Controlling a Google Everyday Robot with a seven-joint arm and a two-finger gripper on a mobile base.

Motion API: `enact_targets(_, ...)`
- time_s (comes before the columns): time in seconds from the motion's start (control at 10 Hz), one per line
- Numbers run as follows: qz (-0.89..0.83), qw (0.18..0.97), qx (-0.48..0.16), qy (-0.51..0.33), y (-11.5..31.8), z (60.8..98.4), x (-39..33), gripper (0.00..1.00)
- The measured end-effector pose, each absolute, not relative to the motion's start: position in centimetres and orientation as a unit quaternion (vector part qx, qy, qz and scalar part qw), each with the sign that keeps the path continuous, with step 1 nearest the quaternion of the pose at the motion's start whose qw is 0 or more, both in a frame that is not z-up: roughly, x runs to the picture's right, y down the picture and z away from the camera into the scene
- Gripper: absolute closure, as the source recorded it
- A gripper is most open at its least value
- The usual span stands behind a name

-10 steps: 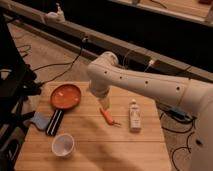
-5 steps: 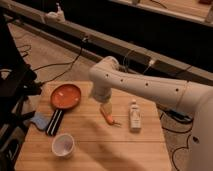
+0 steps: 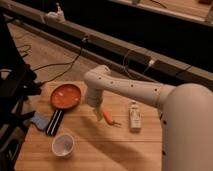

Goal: Place the eraser in the ceramic cup

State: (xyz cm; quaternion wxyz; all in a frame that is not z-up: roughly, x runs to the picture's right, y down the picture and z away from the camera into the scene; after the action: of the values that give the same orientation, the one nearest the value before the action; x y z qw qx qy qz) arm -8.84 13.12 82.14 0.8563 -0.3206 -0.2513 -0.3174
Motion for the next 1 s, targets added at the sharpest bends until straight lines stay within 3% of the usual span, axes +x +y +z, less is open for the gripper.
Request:
enact_targets(0.6, -0.358, 0.833, -0.279, -0.316, 11.2, 83.7, -17.1, 0.20)
enact_targets(1.0, -0.358, 0.833, -0.283, -0.312, 11.3, 83.9, -16.6, 0.20)
